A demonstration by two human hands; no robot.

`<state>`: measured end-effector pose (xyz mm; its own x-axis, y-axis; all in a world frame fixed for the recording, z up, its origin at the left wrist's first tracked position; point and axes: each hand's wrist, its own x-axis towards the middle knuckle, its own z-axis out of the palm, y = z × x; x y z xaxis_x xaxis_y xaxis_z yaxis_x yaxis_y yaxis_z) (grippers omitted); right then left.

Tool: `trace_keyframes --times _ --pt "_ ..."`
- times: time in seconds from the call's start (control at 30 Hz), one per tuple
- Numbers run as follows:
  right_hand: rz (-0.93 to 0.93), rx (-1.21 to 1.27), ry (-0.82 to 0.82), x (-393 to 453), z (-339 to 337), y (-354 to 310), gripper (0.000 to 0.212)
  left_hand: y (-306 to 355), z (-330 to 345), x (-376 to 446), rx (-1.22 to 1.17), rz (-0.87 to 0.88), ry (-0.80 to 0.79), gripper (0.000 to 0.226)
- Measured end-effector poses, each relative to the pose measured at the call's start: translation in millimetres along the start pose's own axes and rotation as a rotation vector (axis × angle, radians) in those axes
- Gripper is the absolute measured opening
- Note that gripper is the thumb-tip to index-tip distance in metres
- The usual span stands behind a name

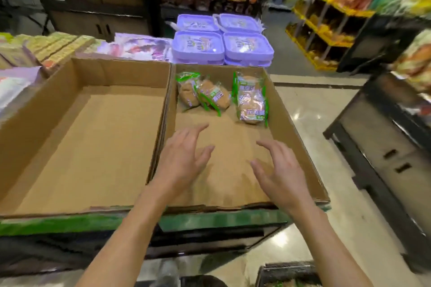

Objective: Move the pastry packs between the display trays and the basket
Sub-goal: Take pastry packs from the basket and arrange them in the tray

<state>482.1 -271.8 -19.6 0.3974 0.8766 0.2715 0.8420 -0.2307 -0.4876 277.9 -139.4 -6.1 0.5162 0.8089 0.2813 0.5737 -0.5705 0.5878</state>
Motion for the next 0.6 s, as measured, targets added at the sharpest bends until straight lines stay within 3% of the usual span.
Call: trace_keyframes --times 0.13,0.3,0.47,0.6 --pt "0.139 -0.078 0.015 24.7 1.9 2.1 0.044 -13.7 13.8 52.7 -0.194 0.063 -0.054 0.050" --pt "0.205 -0.151 0.008 58.8 3.2 7.9 0.046 -36.4 24.6 112.0 -0.237 0.083 -0.110 0.048" --pt "0.157 -0.212 -0.071 116.2 14.9 20.2 0.054 -66.1 38.9 139.9 -0.242 0.062 -0.136 0.050" --pt "0.065 -0.310 -0.228 177.9 25.9 44.0 0.068 -77.2 53.0 154.6 -0.200 0.045 -0.166 0.053"
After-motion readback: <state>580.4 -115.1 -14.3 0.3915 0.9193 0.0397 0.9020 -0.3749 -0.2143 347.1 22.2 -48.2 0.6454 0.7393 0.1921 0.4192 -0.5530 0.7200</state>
